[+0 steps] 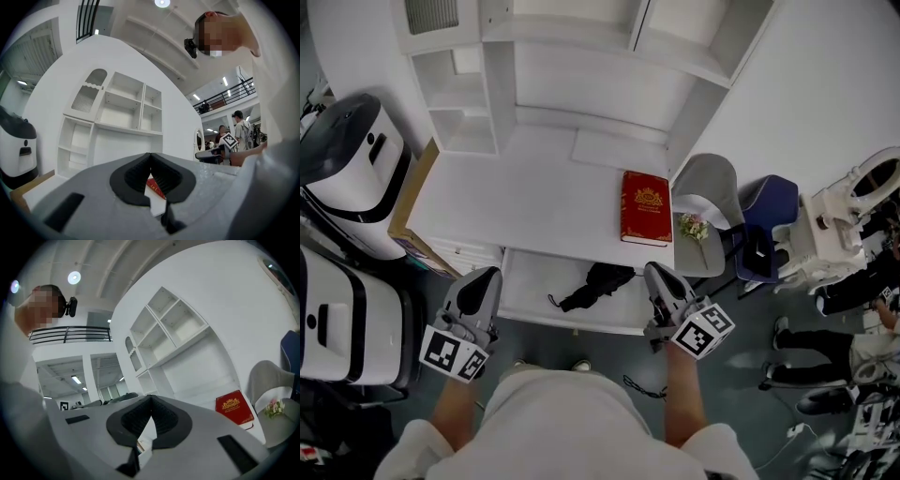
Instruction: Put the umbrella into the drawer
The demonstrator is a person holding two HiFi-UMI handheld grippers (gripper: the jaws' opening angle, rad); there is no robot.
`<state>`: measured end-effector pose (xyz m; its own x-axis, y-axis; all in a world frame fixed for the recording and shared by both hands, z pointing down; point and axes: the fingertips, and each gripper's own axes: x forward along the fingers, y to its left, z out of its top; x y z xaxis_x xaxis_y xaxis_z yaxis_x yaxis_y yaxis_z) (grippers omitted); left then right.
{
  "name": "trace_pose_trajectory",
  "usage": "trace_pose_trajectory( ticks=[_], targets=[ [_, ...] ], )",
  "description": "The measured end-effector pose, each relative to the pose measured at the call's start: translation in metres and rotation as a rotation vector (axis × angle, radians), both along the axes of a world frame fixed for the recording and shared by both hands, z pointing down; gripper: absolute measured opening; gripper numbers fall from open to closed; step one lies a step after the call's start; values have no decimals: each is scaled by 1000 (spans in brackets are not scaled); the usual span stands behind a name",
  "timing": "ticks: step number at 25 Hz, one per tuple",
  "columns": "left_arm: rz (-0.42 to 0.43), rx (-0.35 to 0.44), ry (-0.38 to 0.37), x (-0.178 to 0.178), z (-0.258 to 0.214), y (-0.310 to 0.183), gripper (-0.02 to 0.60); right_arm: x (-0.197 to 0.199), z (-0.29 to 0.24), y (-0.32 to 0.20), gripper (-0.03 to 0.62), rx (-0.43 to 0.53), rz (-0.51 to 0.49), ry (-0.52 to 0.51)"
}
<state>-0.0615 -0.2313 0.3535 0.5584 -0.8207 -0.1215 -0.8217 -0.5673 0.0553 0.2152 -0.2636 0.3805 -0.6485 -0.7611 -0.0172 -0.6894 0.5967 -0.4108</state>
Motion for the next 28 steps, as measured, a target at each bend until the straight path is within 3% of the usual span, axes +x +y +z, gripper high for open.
trace_pose_trajectory(
  ticks=[8,16,22,28],
  targets=[
    [-35,18,21,-15,-9,-5,15,1,-53,15,0,126,40,118],
    [-56,17,17,-40,-12,-3,14,8,-92,55,0,260,164,267],
    [-72,24,19,-61,-15,-2,14,7,-103,74,0,300,243,330],
    [-74,24,29,-71,-13,1,14,-1,-99,78,0,284,266,324]
  ],
)
